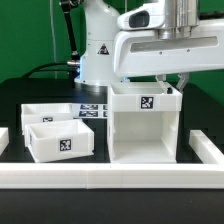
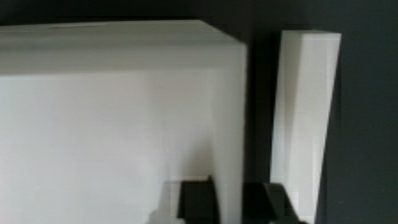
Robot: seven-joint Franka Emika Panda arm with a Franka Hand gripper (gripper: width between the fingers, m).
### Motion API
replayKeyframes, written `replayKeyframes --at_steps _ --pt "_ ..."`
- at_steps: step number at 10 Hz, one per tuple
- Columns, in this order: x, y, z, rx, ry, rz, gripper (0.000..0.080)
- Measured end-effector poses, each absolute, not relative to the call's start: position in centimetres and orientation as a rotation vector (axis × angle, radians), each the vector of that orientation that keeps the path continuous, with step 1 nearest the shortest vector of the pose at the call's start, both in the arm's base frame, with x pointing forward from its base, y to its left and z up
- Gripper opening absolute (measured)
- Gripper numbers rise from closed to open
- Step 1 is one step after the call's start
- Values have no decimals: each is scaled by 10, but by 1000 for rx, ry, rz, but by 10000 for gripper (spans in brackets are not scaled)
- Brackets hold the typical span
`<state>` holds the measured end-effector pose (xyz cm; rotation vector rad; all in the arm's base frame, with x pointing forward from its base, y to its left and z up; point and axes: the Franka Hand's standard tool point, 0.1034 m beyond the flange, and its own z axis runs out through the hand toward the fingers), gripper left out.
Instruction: Assemble drawer
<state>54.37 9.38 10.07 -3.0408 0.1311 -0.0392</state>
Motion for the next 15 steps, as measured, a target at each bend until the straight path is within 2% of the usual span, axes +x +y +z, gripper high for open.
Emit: replayKeyframes --at_steps 4,9,12,15 --pt "562 96 104 -2943 618 -32 38" --pt "561 101 102 -2826 994 3 38" --pt "571 88 100 -2709 1248 19 39" --pt "571 96 102 -2559 1502 52 39"
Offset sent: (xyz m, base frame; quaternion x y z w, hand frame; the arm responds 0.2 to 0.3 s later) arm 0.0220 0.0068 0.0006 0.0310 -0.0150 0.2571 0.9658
